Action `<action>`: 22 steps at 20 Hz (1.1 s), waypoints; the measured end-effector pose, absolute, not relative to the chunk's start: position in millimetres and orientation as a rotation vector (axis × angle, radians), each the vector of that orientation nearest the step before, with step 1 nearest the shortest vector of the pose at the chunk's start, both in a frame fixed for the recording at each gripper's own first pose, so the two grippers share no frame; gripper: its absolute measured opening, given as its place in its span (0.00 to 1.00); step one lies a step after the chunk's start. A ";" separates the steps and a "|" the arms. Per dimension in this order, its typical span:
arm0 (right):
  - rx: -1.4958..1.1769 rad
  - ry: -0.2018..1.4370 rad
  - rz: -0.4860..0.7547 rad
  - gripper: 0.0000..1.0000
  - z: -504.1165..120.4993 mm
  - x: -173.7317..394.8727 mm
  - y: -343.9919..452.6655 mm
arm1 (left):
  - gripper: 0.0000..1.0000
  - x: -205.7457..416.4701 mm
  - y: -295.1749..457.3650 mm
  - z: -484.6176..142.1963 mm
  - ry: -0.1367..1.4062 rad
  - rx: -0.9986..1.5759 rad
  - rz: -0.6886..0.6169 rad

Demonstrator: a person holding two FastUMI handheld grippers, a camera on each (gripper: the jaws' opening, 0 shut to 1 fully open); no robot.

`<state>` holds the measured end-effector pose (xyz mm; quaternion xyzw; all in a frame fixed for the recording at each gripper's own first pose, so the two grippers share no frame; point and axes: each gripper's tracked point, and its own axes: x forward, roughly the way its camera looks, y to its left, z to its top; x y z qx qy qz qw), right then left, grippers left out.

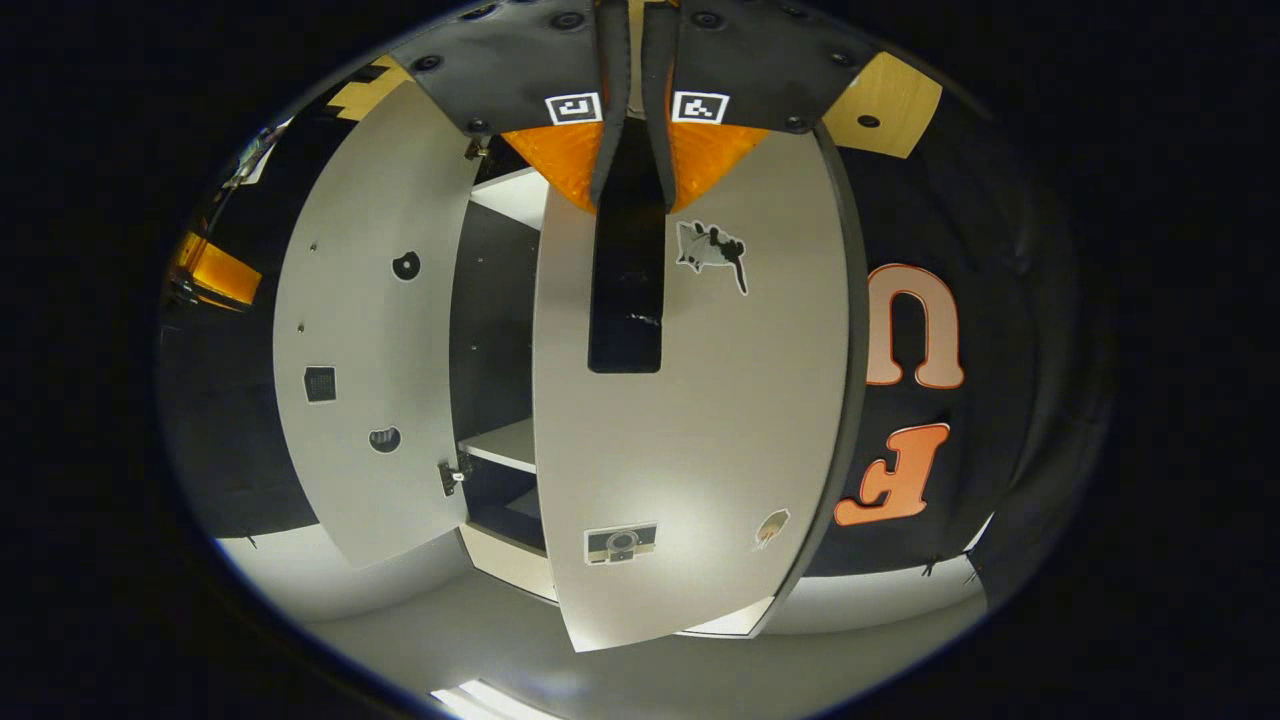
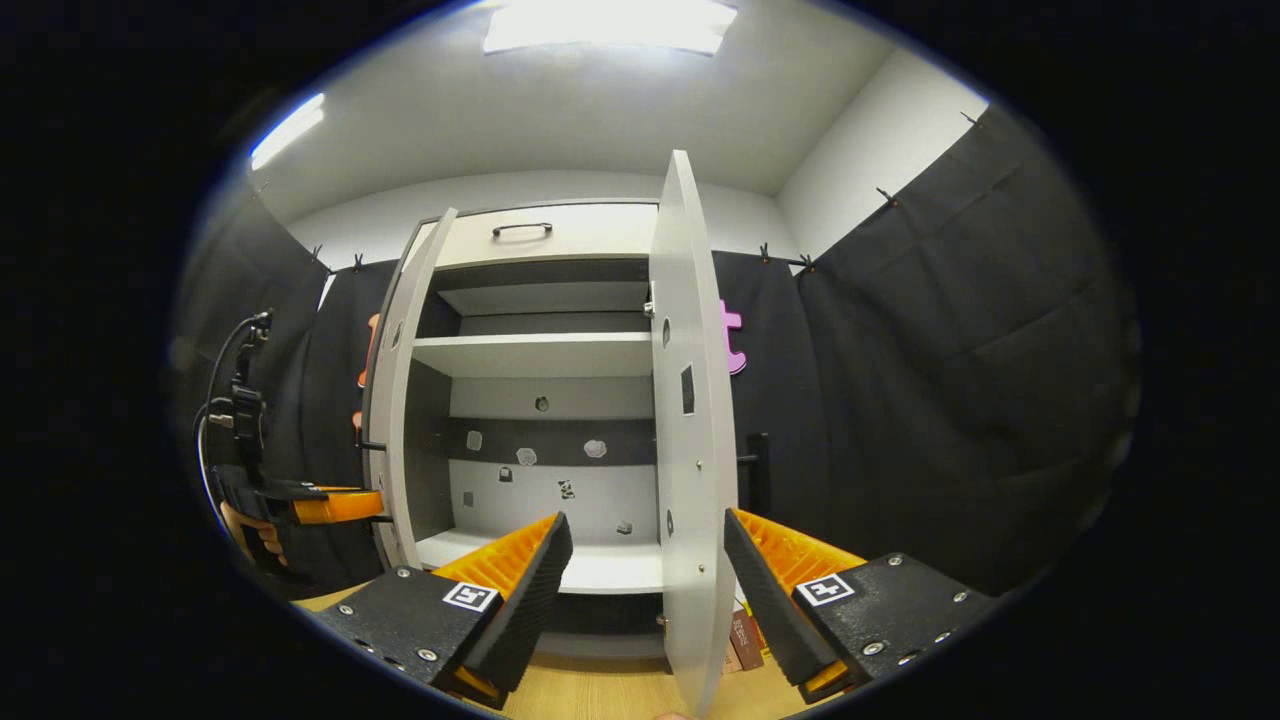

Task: Open the right door of the double-door shoe cabinet with the right hand, and open the left door with the left hand.

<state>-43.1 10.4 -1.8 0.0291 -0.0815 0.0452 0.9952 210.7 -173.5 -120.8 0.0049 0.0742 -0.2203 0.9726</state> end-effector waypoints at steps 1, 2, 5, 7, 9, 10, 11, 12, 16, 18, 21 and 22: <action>0.058 -0.165 0.096 0.93 -0.9 -42.6 13.9 | 0.12 210.3 -172.7 -121.7 0.146 0.013 -0.440; 0.057 -0.167 0.102 0.93 -1.8 -42.5 17.4 | 0.12 210.5 -170.7 -121.9 0.143 0.015 -0.436; 0.058 -0.155 0.121 0.93 -8.0 -38.2 27.2 | 0.11 209.7 -166.6 -121.0 0.135 0.011 -0.418; 0.057 -0.146 0.131 0.93 -11.4 -34.1 33.0 | 0.11 210.0 -164.3 -120.1 0.128 0.022 -0.402; 0.057 -0.139 0.134 0.93 -14.5 -28.7 37.1 | 0.11 211.9 -158.3 -119.0 0.116 0.037 -0.381; 0.060 -0.133 0.137 0.93 -16.0 -26.5 38.0 | 0.10 212.7 -155.2 -117.4 0.110 0.042 -0.371; 0.063 -0.128 0.142 0.93 -17.4 -25.2 40.8 | 0.11 213.3 -151.6 -116.9 0.106 0.051 -0.358; 0.063 -0.126 0.145 0.93 -18.1 -24.6 42.9 | 0.10 213.7 -146.6 -116.1 0.102 0.063 -0.344; 0.056 -0.125 0.152 0.93 -18.6 -21.1 52.1 | 0.07 214.8 -113.5 -109.4 0.073 0.092 -0.242; 0.058 -0.119 0.167 0.93 -18.4 -20.6 60.4 | 0.06 214.4 -95.5 -107.6 0.074 0.070 -0.198; 0.037 -0.124 0.177 0.93 -17.6 -23.6 69.3 | 0.06 215.6 -57.7 -105.6 0.077 0.063 -0.137; 0.036 -0.125 0.182 0.93 -17.6 -23.3 71.1 | 0.06 215.4 -47.9 -105.4 0.081 0.057 -0.129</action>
